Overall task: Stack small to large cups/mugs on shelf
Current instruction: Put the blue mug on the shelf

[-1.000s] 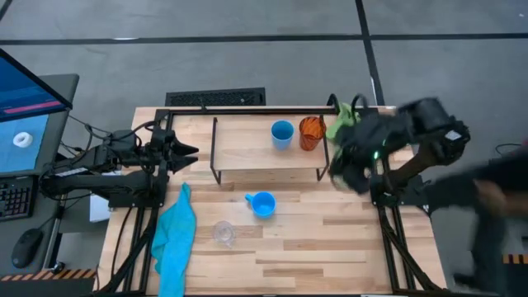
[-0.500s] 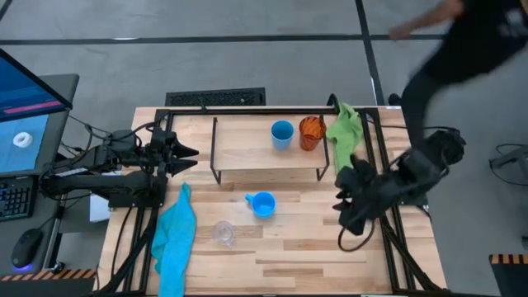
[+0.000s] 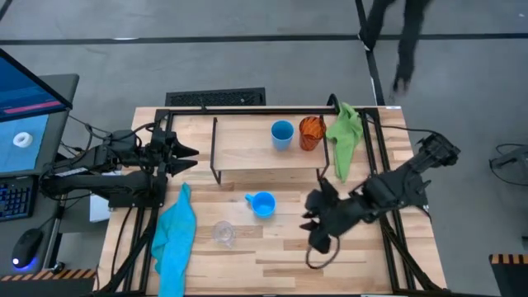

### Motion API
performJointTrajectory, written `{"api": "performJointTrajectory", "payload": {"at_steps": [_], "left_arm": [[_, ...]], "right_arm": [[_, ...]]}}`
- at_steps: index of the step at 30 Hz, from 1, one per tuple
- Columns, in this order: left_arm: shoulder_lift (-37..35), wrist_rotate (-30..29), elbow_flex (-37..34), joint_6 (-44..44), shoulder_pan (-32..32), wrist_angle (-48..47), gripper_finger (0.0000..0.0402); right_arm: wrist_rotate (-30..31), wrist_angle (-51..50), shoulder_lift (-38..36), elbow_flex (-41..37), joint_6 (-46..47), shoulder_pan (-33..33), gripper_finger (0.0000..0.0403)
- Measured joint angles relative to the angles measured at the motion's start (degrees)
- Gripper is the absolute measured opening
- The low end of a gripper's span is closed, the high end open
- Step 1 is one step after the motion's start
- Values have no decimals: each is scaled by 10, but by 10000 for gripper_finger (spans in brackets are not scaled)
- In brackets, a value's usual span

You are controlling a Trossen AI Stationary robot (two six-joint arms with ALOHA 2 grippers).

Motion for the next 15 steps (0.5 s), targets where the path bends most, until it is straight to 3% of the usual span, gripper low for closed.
{"api": "performJointTrajectory", "payload": {"at_steps": [11, 15], "left_arm": [[0, 0, 0, 15, 0, -3, 220], [0, 0, 0, 22, 0, -4, 220]], "right_arm": [[-89, 247, -44, -31, -212, -131, 173], [-117, 213, -48, -30, -232, -159, 173]]}}
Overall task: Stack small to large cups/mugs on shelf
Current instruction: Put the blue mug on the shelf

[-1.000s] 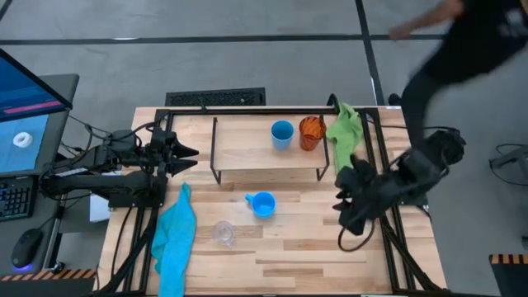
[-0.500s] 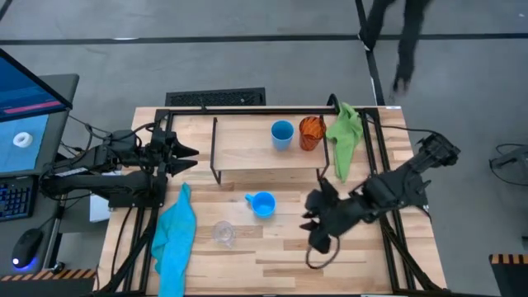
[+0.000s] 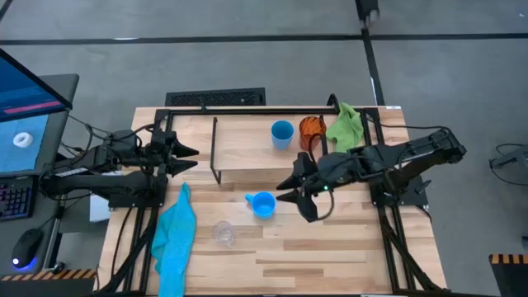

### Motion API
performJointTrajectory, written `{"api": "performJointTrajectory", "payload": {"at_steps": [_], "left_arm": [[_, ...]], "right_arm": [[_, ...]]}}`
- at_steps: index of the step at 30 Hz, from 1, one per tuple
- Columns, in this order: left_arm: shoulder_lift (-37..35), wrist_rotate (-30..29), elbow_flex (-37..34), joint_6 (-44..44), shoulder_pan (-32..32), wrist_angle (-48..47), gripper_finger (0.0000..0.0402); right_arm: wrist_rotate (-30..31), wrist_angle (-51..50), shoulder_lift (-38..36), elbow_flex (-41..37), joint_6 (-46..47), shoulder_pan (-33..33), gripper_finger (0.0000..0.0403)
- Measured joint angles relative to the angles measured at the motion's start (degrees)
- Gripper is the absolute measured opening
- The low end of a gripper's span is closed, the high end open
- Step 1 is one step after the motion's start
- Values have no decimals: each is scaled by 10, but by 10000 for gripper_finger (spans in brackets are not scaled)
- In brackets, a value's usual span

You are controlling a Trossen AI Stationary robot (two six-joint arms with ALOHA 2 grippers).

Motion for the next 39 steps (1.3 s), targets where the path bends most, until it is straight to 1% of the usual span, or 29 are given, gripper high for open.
{"api": "performJointTrajectory", "payload": {"at_steps": [2, 5, 9, 13, 17, 28, 39], "left_arm": [[0, 0, 0, 0, 0, -1, 220], [0, 0, 0, 0, 0, -1, 220], [0, 0, 0, 0, 0, -2, 220], [0, 0, 0, -1, 0, -5, 220], [0, -3, 0, -1, 0, -5, 220], [0, -3, 0, -14, 0, -8, 220], [0, -5, 0, -26, 0, -8, 220]], "right_arm": [[-8, -37, 11, 0, -1, -9, 173], [-31, -57, 41, -2, -30, -16, 173], [-62, -55, 82, 0, -68, -16, 173], [-111, -55, 127, -1, -66, -18, 173], [-148, -43, 152, 0, -65, -20, 173], [-148, -37, 190, -1, -52, -16, 173], [-144, -38, 190, 0, -49, -16, 173]]}}
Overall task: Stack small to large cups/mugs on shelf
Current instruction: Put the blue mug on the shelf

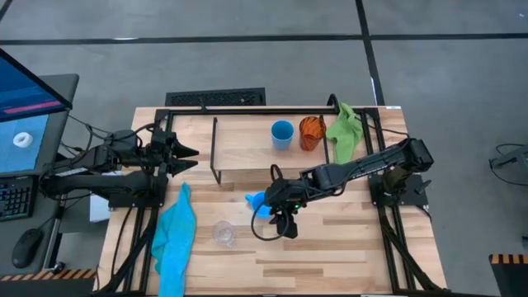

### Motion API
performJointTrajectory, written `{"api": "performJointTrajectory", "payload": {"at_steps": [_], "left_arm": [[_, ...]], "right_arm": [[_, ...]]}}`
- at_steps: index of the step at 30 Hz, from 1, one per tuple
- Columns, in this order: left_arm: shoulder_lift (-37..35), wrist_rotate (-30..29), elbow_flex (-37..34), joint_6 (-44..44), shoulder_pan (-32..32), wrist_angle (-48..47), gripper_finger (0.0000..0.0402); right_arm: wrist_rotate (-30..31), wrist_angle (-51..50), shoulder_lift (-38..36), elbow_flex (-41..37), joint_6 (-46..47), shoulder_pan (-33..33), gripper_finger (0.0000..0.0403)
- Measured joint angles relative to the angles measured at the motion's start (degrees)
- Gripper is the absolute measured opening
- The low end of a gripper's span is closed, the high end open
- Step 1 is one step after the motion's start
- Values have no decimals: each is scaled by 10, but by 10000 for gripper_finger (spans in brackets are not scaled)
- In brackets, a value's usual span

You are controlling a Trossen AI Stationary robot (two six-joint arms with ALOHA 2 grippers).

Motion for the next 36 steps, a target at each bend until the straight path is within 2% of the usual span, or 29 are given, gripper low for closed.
{"api": "performJointTrajectory", "payload": {"at_steps": [23, 29, 36], "left_arm": [[1, -4, 0, 0, 0, -3, 220], [1, -11, 0, 15, 0, -10, 220], [1, -12, 0, 16, 0, -11, 220]], "right_arm": [[2, -30, 0, 0, -38, -16, 172], [4, -20, 0, 0, -113, -10, 173], [27, -19, 0, 0, -145, -14, 173]]}}
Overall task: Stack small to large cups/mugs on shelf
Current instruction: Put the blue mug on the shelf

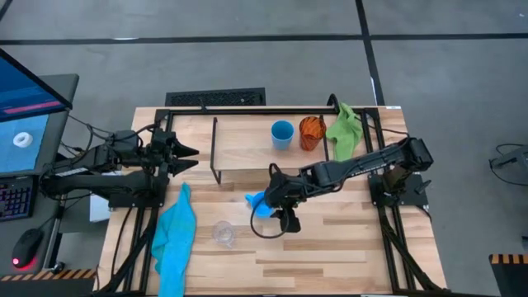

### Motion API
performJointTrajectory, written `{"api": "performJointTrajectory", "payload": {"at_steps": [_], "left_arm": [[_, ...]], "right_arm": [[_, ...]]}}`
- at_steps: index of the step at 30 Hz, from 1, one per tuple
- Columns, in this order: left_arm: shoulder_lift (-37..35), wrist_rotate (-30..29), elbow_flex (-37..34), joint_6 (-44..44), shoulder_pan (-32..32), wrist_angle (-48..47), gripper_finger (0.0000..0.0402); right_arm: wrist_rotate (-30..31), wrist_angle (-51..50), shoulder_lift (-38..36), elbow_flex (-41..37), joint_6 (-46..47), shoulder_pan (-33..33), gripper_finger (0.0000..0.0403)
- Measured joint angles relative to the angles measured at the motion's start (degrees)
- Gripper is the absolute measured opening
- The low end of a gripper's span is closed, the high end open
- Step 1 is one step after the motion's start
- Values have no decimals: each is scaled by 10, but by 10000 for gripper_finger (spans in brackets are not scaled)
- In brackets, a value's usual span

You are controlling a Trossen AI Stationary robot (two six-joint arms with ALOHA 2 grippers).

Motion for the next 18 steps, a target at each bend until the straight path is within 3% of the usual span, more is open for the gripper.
{"api": "performJointTrajectory", "payload": {"at_steps": [18], "left_arm": [[0, 0, 0, 2, 0, -17, 220]], "right_arm": [[-1, 17, 56, 1, -10, 3, 173]]}}
